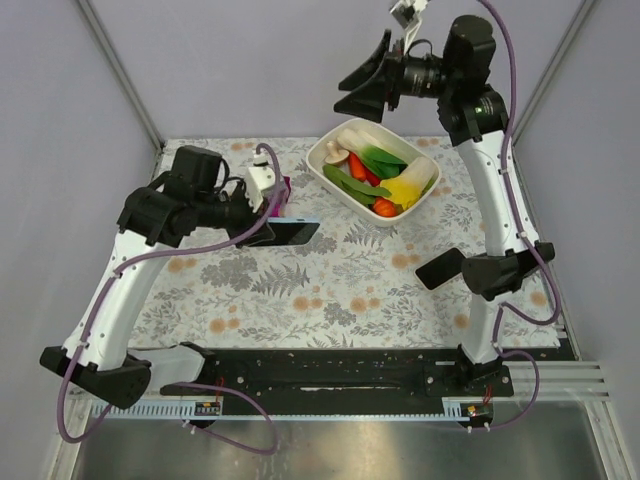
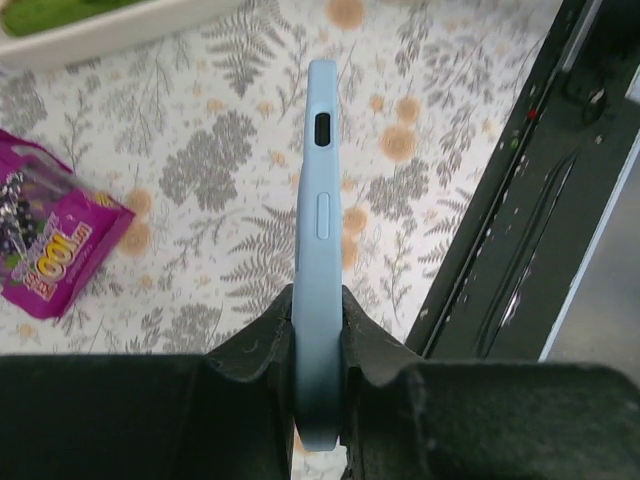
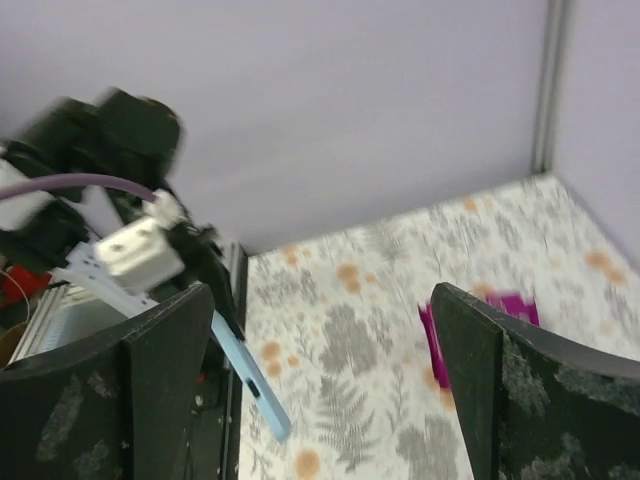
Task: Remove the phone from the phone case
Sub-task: Remove the phone case from the phone.
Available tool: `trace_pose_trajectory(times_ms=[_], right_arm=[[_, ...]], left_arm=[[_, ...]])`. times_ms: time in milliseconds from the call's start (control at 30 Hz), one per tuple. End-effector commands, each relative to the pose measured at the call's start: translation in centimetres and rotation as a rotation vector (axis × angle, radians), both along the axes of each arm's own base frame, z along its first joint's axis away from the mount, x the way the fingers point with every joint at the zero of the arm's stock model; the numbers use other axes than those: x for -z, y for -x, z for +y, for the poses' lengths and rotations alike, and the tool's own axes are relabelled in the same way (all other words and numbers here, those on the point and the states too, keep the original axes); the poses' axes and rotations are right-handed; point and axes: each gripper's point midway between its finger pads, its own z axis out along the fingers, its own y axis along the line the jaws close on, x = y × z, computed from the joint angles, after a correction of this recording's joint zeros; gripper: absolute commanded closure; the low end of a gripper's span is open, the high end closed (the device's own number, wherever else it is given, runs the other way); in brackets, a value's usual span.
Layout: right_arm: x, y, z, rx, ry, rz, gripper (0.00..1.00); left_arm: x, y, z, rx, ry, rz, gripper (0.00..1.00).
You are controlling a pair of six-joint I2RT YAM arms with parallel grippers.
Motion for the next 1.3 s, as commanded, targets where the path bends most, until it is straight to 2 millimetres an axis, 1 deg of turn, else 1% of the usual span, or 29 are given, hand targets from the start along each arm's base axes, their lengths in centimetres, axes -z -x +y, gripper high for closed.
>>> trace_pose_trajectory(times_ms=[0,67,100,133,167,200,233,300,367,400,467,567,633,700,767,833,867,967,1067,1200,1267], right_arm=[[6.5,-0.5,-1.5,0.175,0.208,-0.048,0.01],[9.4,-0.3,-1.9,0.195,0.277,-0.053,0.00],[10.6,0.2,-2.2,0.198,0.312,-0.076,0.00],[12.4,0.5,-2.3,0.196,0.351,-0.082,0.00],[13.4,1.1,-2.5,0.201,0.381,-0.114,0.01],[15.2,1.8,-2.6,0.198,0.418,-0.127,0.01],[16.2,2.7,-2.7,0.192,0.440,-0.148,0.00],[19.1,4.2,-2.7,0.177,0.484,-0.146,0.00],[20.8,6.5,-2.7,0.112,0.490,-0.184,0.00],[22.1,7.9,-2.6,0.044,0.477,-0.179,0.00],[22.9,9.3,-2.2,-0.011,0.456,-0.183,0.01],[25.2,10.9,-1.1,-0.082,0.474,-0.221,0.08],[26.6,11.4,0.0,-0.094,0.489,-0.239,0.11],[27.2,12.0,1.0,-0.125,0.486,-0.262,0.15],[27.4,12.5,1.9,-0.151,0.476,-0.251,0.19],[27.2,13.2,2.5,-0.185,0.462,-0.247,0.23],[27.0,13.6,2.7,-0.199,0.454,-0.250,0.28],[26.9,14.3,3.0,-0.226,0.441,-0.239,0.36],[27.1,14.6,3.2,-0.236,0.446,-0.237,0.42],[27.5,15.1,3.2,-0.251,0.453,-0.237,0.46],[27.8,15.4,3.1,-0.262,0.458,-0.234,0.47]], left_arm=[[-0.3,0.4,2.0,0.027,-0.149,-0.087,1.00],[-0.2,0.5,2.5,0.044,-0.208,-0.100,1.00],[-0.1,0.6,2.7,0.059,-0.232,-0.102,1.00],[0.1,0.8,2.9,0.084,-0.257,-0.103,1.00],[0.3,0.9,2.9,0.099,-0.273,-0.103,1.00],[0.5,1.1,2.9,0.116,-0.286,-0.101,1.00],[0.6,1.4,2.9,0.142,-0.291,-0.110,1.00],[0.6,2.0,2.7,0.185,-0.289,-0.120,1.00],[0.3,2.6,2.4,0.220,-0.267,-0.137,1.00],[0.1,2.8,2.1,0.245,-0.250,-0.146,1.00],[-0.1,3.6,1.6,0.288,-0.219,-0.153,1.00],[-0.5,4.9,0.6,0.351,-0.153,-0.136,1.00],[-0.4,5.7,0.1,0.391,-0.128,-0.105,1.00],[-0.3,6.3,-0.2,0.417,-0.106,-0.083,1.00],[-0.2,6.8,-0.5,0.437,-0.086,-0.063,1.00],[0.1,7.0,-0.7,0.444,-0.079,-0.051,1.00],[0.1,7.1,-0.7,0.444,-0.076,-0.050,1.00],[0.2,6.9,-0.9,0.436,-0.071,-0.048,1.00],[0.4,6.8,-1.2,0.436,-0.072,-0.039,1.00],[0.5,6.6,-1.4,0.428,-0.070,-0.036,1.00],[0.6,6.4,-1.5,0.419,-0.071,-0.037,1.00]])
